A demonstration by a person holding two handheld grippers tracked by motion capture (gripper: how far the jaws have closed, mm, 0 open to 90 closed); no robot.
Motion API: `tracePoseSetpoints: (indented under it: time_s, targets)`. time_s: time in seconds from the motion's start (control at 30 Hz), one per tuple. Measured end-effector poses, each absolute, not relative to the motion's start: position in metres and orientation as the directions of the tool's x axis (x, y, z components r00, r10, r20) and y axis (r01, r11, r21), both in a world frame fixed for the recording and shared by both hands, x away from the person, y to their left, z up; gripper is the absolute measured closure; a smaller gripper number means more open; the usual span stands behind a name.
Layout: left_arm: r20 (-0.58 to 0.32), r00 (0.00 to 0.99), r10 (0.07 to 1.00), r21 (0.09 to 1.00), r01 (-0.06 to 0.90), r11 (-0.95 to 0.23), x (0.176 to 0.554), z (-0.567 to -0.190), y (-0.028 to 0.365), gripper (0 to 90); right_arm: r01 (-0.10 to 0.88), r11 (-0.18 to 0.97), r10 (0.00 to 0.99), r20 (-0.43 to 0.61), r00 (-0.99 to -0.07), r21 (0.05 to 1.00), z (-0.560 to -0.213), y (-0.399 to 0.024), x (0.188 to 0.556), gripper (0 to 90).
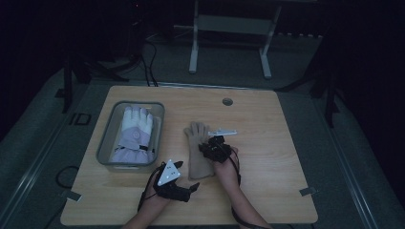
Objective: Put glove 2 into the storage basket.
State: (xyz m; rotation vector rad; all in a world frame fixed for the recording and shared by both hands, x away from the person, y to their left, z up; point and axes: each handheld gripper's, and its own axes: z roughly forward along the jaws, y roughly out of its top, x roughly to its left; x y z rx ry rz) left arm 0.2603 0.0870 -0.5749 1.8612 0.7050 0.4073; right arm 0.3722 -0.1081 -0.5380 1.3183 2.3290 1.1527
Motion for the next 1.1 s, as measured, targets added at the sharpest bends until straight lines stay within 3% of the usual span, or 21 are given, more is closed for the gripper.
tracePoseSetpoints:
  time_s: [0.17,0.37,0.5,1.0,1.1]
  targets:
    - [-0.048,0.768,0.638,0.919,0.284,-0.273,0.261,-0.575,0.087,2.9,0.637,0.29,0.805,0.179,-0.566,0.714,-0.549,-0.109,0.373,78.0]
    - [-0.033,0.758,0.651,0.915,0.285,-0.286,0.261,-0.574,0.086,3.0,0.616,0.289,0.793,0.177,-0.583,0.732,-0.538,-0.117,0.372,55.1]
    - [-0.047,0.755,0.654,0.908,0.305,-0.286,0.262,-0.572,0.086,3.1,0.599,0.294,0.787,0.168,-0.594,0.745,-0.528,-0.128,0.373,44.7]
    - [-0.031,0.796,0.605,0.871,0.319,-0.374,0.269,-0.566,0.073,7.1,0.577,0.323,0.752,0.167,-0.637,0.75,-0.514,-0.156,0.401,40.0]
    - [-0.011,0.8,0.6,0.869,0.304,-0.39,0.275,-0.561,0.071,14.2,0.593,0.32,0.754,0.181,-0.632,0.739,-0.516,-0.152,0.412,39.7]
